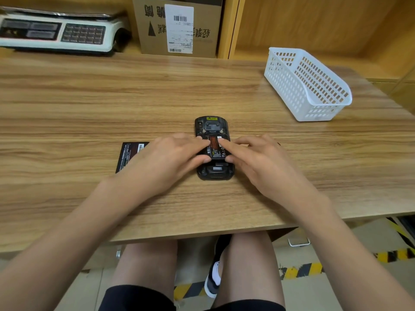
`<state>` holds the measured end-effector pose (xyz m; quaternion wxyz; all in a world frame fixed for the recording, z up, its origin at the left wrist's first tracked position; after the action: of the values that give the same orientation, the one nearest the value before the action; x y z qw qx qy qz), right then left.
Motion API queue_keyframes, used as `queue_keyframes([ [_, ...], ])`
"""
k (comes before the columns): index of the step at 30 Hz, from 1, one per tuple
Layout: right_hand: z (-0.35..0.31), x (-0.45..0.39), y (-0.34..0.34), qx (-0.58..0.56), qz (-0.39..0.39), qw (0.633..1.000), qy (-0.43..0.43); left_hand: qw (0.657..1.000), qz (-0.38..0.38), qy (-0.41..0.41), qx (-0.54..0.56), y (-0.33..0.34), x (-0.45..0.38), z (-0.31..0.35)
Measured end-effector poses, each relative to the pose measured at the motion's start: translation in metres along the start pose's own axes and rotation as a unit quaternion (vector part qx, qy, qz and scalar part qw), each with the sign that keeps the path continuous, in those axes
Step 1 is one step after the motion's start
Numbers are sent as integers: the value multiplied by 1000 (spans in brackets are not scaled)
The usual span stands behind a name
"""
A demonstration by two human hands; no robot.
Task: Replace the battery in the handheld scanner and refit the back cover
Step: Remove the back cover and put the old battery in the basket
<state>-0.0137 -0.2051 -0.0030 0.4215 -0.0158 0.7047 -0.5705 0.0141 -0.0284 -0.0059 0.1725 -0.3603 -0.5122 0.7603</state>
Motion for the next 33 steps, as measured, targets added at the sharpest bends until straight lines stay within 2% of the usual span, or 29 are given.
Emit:
queue_keyframes([
  [7,10,3,7,-36,-40,996,72,997,60,-20,54,-5,1,-1],
  [15,8,0,3,-144,6,976,162,973,119,-116,161,-11,1,0],
  [19,3,-5,-2,-194,-1,953,234,956,121,-169,209,-12,0,0],
  [23,1,-3,-3,-257,22,910,324,939,122,-211,244,-12,3,-2],
  [33,-5,0,-5,-352,123,846,380,894,141,-264,333,-10,7,3],
])
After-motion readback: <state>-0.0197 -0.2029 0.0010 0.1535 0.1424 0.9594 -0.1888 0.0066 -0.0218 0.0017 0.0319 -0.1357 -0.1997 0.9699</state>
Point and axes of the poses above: each hand's wrist, its own x-axis away from the middle knuckle, its own y-axis out of the palm, z = x × y, the point moved 5 cm from there along -x, towards the middle knuckle, and after that the axes turned 2 degrees about -y, right-handed, at the moved point
